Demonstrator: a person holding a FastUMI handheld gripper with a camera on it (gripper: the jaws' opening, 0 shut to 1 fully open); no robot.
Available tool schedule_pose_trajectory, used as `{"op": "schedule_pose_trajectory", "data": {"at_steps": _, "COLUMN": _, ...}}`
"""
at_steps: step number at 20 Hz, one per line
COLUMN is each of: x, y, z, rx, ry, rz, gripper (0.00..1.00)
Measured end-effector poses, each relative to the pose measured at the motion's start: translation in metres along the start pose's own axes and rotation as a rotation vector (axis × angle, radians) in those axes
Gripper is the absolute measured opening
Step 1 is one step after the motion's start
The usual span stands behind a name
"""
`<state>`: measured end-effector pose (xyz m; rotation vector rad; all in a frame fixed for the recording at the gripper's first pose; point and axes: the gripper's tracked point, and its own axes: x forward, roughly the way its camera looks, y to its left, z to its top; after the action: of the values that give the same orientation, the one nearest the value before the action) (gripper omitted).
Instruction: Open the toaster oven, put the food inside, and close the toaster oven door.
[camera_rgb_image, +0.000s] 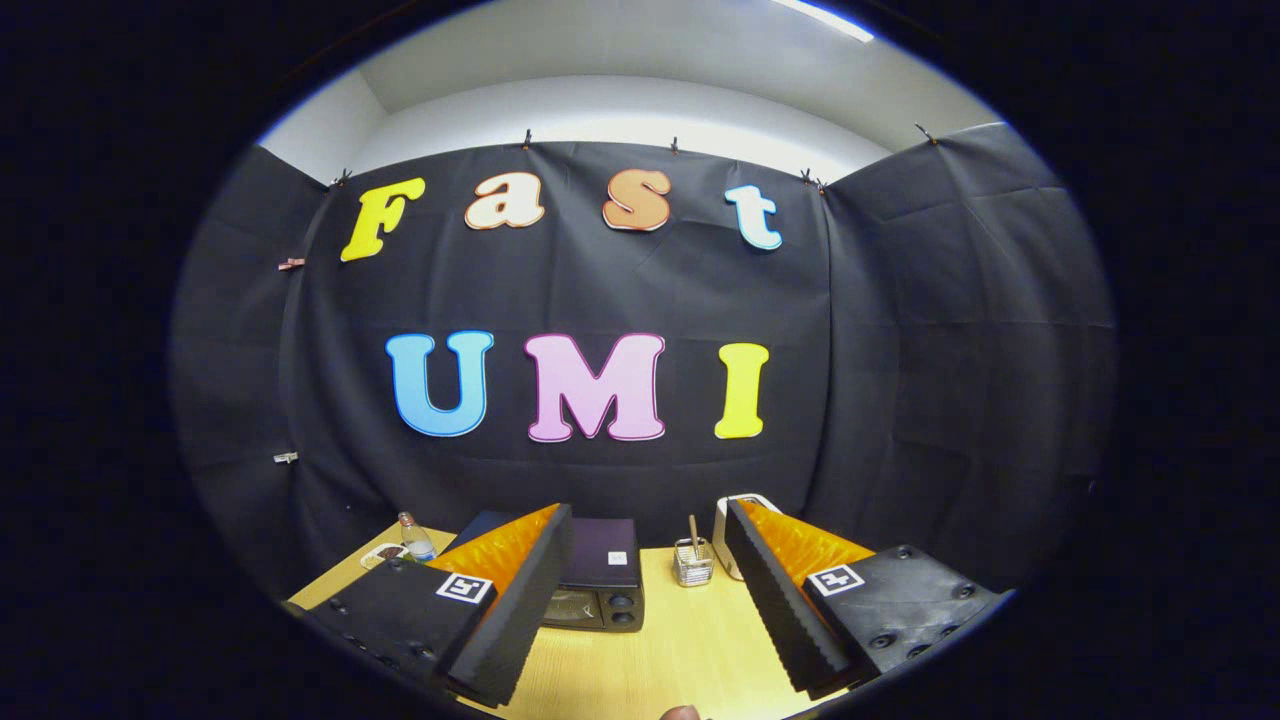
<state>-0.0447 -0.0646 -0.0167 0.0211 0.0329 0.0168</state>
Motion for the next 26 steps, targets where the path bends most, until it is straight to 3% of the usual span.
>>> {"op": "schedule_pose_trajectory", "data": {"at_steps": 7, "x": -0.012, "y": -0.029, "z": 0.011, "rx": 0.023, "ry": 0.010, "rz": 0.007, "gripper": 0.98}}
{"op": "schedule_pose_trajectory", "data": {"at_steps": 26, "x": -0.006, "y": -0.016, "z": 0.014, "rx": 0.021, "ry": 0.037, "rz": 0.056, "gripper": 0.98}}
